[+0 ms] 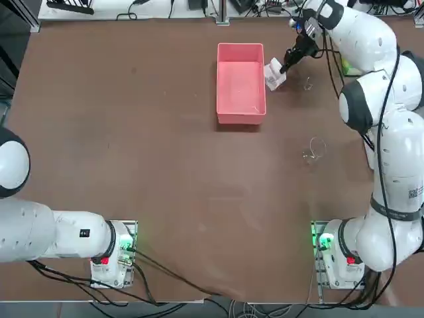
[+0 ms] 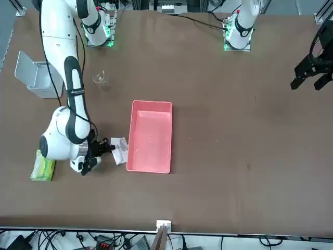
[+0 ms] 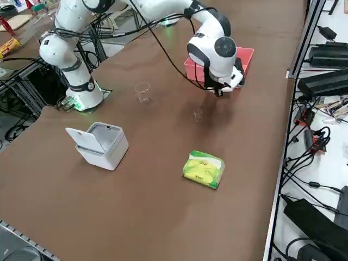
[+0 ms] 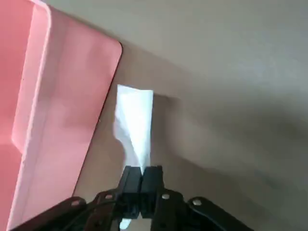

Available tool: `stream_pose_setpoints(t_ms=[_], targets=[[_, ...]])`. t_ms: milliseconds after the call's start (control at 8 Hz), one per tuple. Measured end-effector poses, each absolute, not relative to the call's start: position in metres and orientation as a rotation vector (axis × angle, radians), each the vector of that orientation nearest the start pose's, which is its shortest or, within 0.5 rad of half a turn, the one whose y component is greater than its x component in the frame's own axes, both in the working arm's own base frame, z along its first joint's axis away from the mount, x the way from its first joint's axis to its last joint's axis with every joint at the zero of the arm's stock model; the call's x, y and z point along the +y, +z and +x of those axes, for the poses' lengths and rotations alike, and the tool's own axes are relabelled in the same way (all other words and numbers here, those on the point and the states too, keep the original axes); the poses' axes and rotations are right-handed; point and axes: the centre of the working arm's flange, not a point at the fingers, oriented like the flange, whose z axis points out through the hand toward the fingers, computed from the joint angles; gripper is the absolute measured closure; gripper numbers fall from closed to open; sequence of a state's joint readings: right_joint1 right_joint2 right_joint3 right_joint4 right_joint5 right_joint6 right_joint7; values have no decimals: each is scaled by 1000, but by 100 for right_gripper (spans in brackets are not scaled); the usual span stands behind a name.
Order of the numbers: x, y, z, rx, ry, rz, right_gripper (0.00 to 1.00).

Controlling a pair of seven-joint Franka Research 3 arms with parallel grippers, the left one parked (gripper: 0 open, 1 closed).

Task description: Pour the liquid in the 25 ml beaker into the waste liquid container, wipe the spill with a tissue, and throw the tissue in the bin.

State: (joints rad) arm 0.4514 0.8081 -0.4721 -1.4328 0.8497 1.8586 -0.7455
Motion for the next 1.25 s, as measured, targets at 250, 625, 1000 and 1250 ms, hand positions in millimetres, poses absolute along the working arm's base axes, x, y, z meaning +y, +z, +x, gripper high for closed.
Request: stream_pose_setpoints(t_ms=[250,625,1000,1250], targets=[[93,280,694,-613,149,-2621,98],[72,381,685,-665,219,-2704,98],[19,459,662,-711,296,-2861,98],[-48,492,637,-641,410,-2942,98]])
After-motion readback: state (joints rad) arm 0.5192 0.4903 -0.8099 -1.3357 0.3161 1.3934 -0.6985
